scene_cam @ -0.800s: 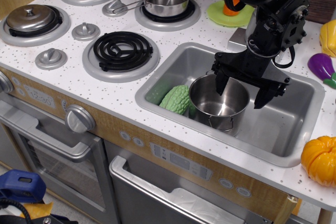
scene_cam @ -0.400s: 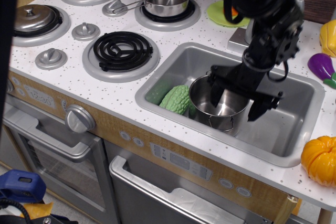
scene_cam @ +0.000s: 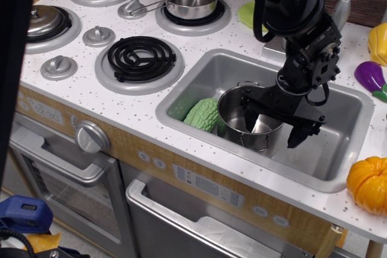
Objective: Pick up pot from sink
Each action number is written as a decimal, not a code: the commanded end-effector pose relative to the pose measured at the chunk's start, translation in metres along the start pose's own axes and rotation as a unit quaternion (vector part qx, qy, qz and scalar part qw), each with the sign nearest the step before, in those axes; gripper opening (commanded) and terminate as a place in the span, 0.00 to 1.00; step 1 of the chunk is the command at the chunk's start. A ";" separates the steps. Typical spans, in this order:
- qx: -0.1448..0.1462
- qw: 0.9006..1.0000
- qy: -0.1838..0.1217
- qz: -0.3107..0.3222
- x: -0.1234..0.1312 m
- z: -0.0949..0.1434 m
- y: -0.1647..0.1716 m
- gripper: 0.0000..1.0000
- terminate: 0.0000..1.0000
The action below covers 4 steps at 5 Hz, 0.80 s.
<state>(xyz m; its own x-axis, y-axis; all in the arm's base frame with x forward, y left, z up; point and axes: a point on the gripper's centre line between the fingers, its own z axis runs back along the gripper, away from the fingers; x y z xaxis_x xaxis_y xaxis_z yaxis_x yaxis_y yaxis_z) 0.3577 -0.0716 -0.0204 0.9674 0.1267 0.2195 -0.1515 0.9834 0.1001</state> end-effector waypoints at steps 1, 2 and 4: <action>-0.017 1.000 -0.022 0.000 0.009 0.001 0.003 1.00 0.00; -0.019 0.999 -0.026 0.004 0.008 -0.004 0.003 1.00 0.00; -0.024 0.999 -0.027 0.003 0.010 -0.007 0.003 0.00 0.00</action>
<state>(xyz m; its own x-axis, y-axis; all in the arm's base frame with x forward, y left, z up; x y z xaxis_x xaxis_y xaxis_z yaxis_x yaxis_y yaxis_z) 0.3585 -0.0664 -0.0389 0.9684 0.1091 0.2245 -0.1301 0.9882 0.0810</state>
